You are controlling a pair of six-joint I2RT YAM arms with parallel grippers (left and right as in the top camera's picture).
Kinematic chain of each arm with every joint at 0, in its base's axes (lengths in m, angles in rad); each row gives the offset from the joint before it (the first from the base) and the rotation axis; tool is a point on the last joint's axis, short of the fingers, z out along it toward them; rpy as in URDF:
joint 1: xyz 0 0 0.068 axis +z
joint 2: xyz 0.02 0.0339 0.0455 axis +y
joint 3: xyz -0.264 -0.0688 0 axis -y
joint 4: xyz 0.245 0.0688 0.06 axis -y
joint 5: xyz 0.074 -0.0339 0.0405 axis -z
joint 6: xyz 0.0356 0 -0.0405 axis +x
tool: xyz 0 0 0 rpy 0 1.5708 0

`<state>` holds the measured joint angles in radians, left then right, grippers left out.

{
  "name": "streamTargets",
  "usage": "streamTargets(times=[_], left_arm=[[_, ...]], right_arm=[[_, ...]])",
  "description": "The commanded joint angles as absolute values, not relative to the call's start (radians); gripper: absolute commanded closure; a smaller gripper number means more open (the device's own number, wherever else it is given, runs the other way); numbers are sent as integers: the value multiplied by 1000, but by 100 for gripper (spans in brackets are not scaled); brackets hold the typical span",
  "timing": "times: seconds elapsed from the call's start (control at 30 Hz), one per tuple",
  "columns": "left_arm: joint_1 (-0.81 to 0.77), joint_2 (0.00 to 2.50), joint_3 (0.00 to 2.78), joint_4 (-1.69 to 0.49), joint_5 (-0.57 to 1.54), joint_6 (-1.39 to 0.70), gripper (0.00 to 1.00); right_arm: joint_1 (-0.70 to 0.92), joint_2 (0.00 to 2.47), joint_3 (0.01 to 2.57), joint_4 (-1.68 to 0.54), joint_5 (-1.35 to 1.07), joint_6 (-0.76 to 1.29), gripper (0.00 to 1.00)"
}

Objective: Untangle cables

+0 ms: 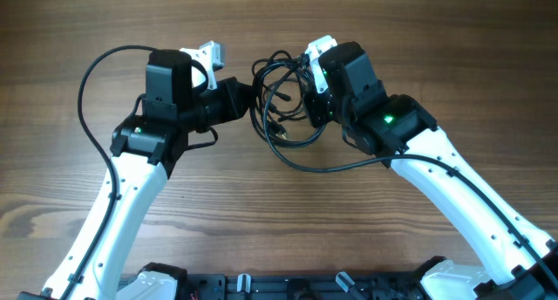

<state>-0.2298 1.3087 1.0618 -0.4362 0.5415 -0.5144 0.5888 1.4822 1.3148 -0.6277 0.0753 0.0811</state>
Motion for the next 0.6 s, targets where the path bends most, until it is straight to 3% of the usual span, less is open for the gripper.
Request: streamTargets(times=[0.0,0.27,0.57], left_arm=[[-203,1283,1079,-426,599,-596,96],[-94,1283,1079,-426,632,-802,96],[-22,1283,1079,-429,630,-759,96]], right_arm=[[595,1489,1316,-619,54,77,95],[595,1489,1316,-622,54,74,95],[595,1489,1316,-622,54,70,96]])
